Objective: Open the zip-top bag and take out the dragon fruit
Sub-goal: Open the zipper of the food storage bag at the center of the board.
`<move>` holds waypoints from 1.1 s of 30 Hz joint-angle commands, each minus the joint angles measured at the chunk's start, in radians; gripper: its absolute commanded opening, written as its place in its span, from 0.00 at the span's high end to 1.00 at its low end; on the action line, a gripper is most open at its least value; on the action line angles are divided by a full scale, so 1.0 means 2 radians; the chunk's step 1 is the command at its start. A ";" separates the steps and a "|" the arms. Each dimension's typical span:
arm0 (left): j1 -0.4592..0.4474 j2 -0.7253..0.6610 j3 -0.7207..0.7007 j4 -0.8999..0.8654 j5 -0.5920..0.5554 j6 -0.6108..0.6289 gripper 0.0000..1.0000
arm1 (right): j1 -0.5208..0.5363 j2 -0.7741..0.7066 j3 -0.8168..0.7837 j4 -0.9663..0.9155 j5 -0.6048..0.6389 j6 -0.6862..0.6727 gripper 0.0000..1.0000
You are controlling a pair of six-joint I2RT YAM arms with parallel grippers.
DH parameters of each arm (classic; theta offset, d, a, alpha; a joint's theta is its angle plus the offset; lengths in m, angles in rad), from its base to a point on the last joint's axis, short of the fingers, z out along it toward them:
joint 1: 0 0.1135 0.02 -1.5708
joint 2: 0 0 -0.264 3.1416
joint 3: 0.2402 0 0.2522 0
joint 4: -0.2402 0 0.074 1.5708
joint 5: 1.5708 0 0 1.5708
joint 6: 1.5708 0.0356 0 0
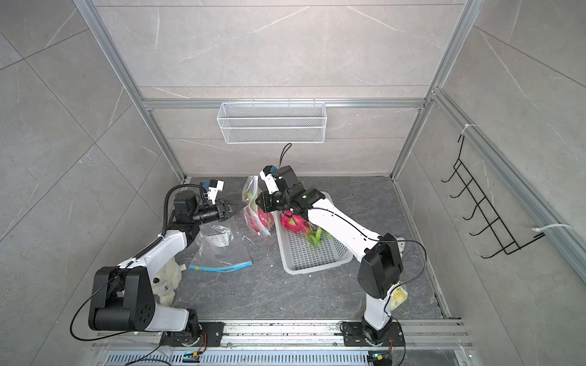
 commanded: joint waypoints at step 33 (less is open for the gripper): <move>-0.009 0.006 0.003 0.051 0.003 -0.019 1.00 | -0.011 0.061 0.020 0.018 0.019 -0.016 0.98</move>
